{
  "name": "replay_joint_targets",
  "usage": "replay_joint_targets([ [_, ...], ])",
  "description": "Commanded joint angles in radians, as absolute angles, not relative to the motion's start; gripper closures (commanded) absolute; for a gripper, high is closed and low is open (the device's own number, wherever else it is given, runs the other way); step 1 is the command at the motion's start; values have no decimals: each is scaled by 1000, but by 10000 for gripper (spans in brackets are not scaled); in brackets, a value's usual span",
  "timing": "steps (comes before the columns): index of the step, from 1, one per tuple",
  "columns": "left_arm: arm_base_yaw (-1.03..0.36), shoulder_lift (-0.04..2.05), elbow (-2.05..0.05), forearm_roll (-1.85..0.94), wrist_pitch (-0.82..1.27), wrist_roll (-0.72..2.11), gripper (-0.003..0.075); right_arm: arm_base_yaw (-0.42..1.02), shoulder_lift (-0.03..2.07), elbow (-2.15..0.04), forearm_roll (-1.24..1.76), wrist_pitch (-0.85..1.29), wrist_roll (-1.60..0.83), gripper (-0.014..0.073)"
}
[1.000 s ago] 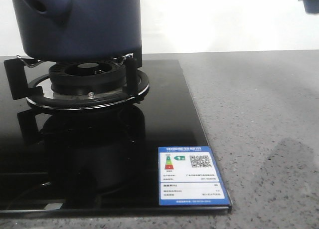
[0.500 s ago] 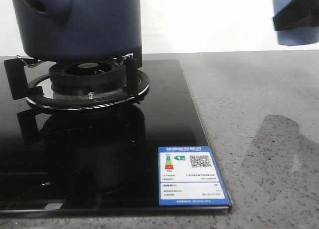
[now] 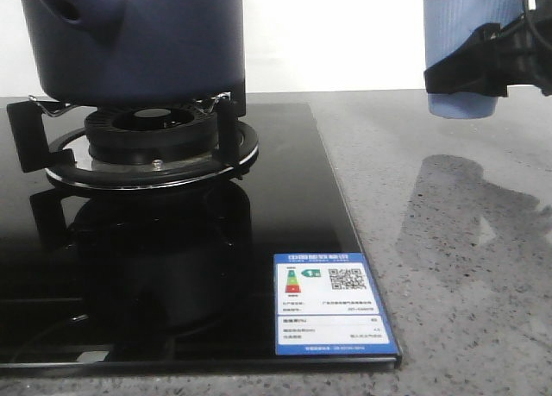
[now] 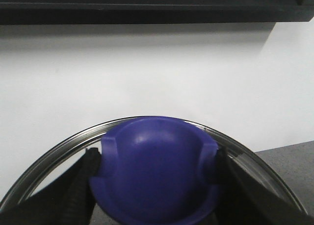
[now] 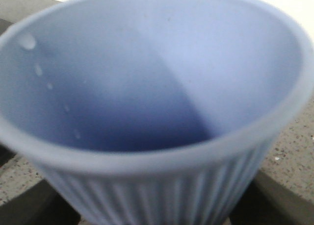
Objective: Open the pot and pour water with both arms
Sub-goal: 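Bring the cup back and lower it onto the counter with right gripper, then open the right gripper and withdraw it from the cup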
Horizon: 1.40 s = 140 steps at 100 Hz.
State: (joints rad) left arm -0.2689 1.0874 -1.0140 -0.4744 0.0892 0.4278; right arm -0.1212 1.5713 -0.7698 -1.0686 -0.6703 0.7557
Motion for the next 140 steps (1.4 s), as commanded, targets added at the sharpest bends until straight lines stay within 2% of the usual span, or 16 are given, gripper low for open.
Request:
replay_joint_targets([
  [1, -267, 1063, -1059, -477, -13, 427, 392, -127, 1561, -797, -1003, -745, 707, 258],
  [64, -267, 1063, -1059, -477, -11, 427, 392, -127, 1633, -797, -988, -793, 685, 253],
  [71, -267, 1063, -1059, -477, -11, 427, 392, -127, 1633, -797, -988, -804, 685, 194],
  [83, -267, 1063, -1059, -477, -11, 427, 392, -127, 1633, -797, -984, -822, 688, -45],
  [86, -267, 1063, -1059, -477, -11, 427, 392, -127, 1633, -797, -984, -827, 690, -83],
  [96, -267, 1063, -1059, -477, 0, 427, 392, -127, 1626, -797, -984, -853, 711, -56],
  [124, -267, 1063, -1059, -481, 10, 427, 392, -134, 1573, -797, -1037, -822, 740, -56],
  [140, -267, 1071, -1059, -514, 11, 427, 392, -169, 1541, -792, -1126, -793, 852, -56],
])
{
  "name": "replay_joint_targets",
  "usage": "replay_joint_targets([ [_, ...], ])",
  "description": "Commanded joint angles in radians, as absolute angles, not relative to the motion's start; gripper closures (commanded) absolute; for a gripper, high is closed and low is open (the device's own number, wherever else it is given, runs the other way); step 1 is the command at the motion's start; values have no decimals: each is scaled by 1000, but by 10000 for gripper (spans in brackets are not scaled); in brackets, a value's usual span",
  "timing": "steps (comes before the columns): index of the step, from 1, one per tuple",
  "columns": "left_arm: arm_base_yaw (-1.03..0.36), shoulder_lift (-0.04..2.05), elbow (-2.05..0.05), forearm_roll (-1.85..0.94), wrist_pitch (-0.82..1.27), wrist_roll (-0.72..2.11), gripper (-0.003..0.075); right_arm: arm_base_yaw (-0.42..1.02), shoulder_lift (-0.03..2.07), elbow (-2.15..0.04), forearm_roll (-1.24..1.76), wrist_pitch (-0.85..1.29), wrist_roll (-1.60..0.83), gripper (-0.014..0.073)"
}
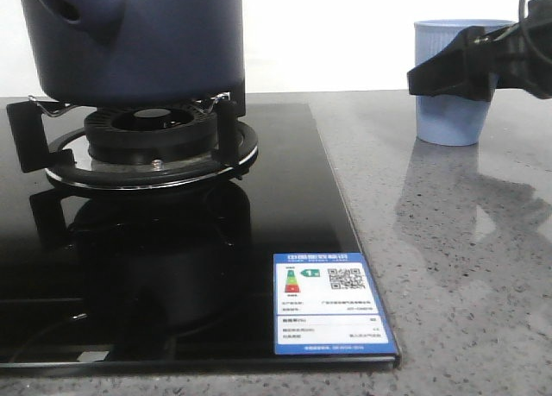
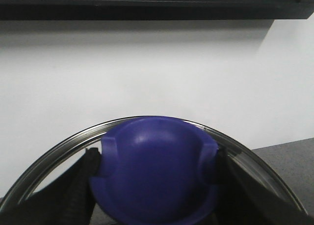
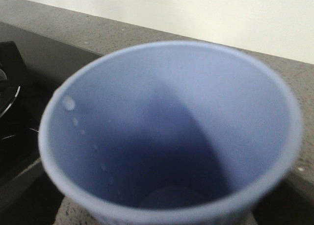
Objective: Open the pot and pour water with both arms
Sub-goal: 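Open the right gripper and withdraw it from the cup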
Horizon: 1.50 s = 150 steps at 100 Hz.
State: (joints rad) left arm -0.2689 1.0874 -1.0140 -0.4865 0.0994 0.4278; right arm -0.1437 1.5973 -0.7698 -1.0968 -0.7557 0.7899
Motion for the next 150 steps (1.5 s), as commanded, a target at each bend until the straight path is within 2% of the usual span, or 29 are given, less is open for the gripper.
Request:
replay_joint_targets([
  [1, -267, 1073, -1059, -517, 11, 427, 392, -174, 1541, -793, -1133, -795, 866, -56],
  [28, -356, 1119, -1059, -534, -21, 427, 391, -268, 1518, -728, -1272, -910, 989, -56],
  [82, -507, 1224, -1060, -517, -66, 427, 392, -463, 1417, -624, -1338, -917, 1008, -56],
  [150, -509, 1282, -1060, -470, -46, 427, 392, -475, 1364, -624, -1338, -914, 1013, -56],
])
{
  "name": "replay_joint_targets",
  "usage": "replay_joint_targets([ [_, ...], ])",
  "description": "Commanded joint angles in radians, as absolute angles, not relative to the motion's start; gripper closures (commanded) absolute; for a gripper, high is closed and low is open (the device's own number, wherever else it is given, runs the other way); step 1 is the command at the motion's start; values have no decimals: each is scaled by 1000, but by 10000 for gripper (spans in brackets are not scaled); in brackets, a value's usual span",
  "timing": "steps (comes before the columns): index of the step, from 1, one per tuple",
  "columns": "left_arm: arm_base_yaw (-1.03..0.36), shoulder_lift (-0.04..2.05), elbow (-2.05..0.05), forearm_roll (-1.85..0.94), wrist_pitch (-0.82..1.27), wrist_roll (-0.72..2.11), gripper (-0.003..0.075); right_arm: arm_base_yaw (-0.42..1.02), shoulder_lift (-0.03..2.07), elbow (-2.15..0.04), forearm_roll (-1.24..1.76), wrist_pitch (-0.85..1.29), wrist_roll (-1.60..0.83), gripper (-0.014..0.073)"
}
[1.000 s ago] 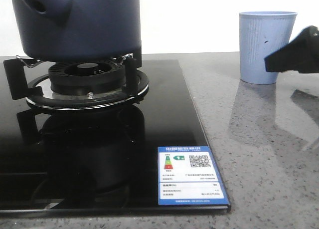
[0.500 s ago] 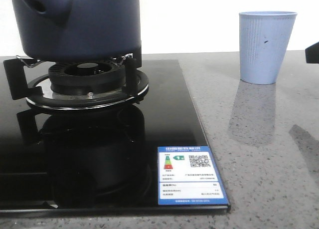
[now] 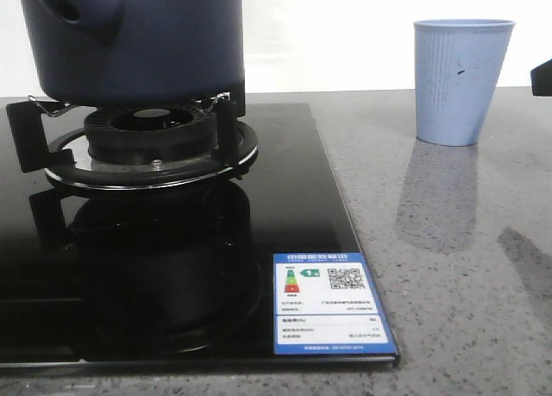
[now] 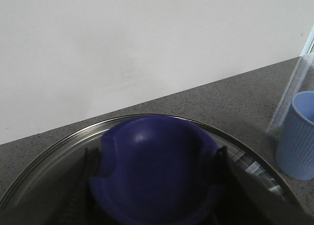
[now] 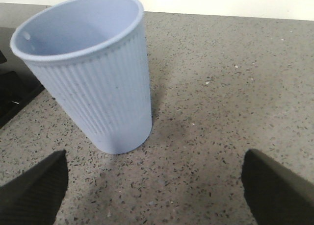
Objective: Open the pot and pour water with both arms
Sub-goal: 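Open the right gripper and withdraw it from the cup, then lower the glass lid onto the pot with the left gripper and release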
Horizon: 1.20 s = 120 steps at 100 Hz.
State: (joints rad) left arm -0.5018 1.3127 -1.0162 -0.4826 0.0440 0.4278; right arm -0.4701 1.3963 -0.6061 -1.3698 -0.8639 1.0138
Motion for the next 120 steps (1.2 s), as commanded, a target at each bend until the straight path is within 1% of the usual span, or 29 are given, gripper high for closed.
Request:
replay_joint_targets([
  [1, -509, 1282, -1060, -471, -46, 427, 392, -475, 1364, -624, -1338, -914, 1013, -56],
  [23, -487, 1282, -1060, -472, -36, 427, 392, -475, 1364, -624, -1338, -918, 1029, -56],
  [66, -487, 1282, -1048, -477, 0, 427, 389, -475, 1364, -624, -1338, -928, 1031, -56],
  [73, -487, 1282, -1048, -477, 0, 427, 347, -475, 1364, -624, -1338, -928, 1031, -56],
  [85, -487, 1282, -1048, -477, 11, 427, 166, -475, 1364, -624, -1338, -931, 1031, -56],
  [90, -487, 1282, -1048, -479, 11, 427, 130, -475, 1364, -624, -1338, -931, 1031, -56],
  [102, -487, 1270, -1048, -494, 8, 427, 129, -475, 1362, -624, -1338, -933, 1031, -56],
  [120, -487, 1183, -1048, -490, 8, 427, 129, -475, 1330, -624, -1338, -940, 1031, -56],
])
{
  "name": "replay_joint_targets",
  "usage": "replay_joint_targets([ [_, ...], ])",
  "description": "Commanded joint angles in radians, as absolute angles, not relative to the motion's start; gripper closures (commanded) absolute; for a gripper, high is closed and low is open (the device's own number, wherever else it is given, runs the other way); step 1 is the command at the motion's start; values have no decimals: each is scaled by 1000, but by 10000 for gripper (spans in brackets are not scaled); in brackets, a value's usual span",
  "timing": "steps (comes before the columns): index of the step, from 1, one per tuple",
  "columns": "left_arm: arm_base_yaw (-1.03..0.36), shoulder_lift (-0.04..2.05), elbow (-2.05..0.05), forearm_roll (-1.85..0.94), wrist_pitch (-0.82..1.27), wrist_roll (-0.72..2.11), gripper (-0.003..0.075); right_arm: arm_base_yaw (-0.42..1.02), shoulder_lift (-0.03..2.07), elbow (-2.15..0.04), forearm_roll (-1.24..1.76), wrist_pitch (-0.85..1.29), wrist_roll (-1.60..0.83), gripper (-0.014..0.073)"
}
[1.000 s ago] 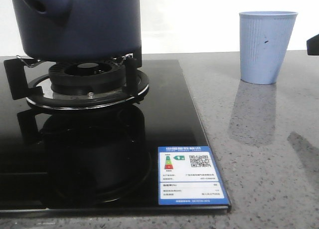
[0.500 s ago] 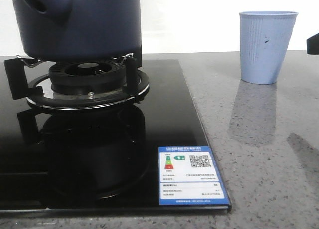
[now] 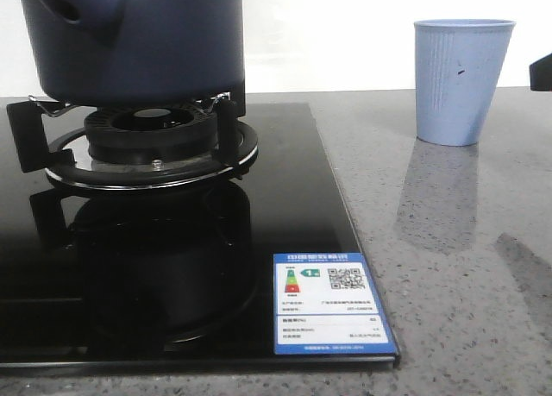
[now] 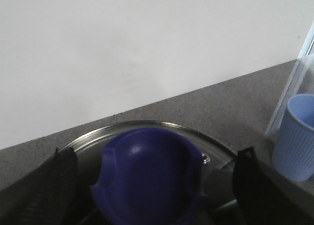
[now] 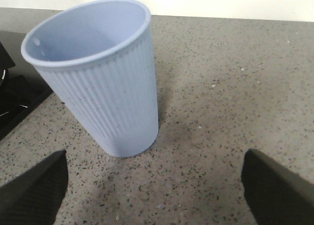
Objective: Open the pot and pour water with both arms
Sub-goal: 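Lower the glass lid onto the pot with the left gripper and release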
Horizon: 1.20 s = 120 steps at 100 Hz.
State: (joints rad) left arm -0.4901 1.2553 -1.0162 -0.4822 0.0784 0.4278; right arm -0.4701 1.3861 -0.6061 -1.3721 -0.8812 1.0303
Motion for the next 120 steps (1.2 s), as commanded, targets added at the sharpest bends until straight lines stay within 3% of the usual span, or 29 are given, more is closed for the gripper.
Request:
replay_joint_targets([
  [1, -487, 1174, -1048, -487, 8, 427, 129, -475, 1327, -624, -1338, -940, 1031, -56],
  [23, -475, 1046, -1048, -405, 11, 427, 161, -477, 1199, -624, -1331, -932, 1055, -56],
  [36, -395, 1002, -1048, -413, 16, 427, 328, -477, 1116, -624, -1259, -963, 1166, 24],
  [45, -321, 987, -1048, -415, 35, 425, 498, -475, 1066, -624, -1190, -993, 1199, 204],
  [60, -189, 958, -1045, -452, 90, 425, 727, -455, 1002, -624, -1170, -1008, 1197, 666],
  [74, -106, 921, -1019, -496, 90, 425, 736, -433, 981, -627, -1042, -943, 1197, 643],
  [84, -71, 893, -986, -499, 66, 425, 736, -393, 948, -639, -957, -767, 1197, 643],
  [100, -59, 823, -921, -495, -9, 425, 736, -255, 878, -692, -1041, -444, 1195, 643],
  [120, -59, 699, -792, -457, -73, 425, 736, -102, 788, -694, -1232, -385, 1169, 643],
])
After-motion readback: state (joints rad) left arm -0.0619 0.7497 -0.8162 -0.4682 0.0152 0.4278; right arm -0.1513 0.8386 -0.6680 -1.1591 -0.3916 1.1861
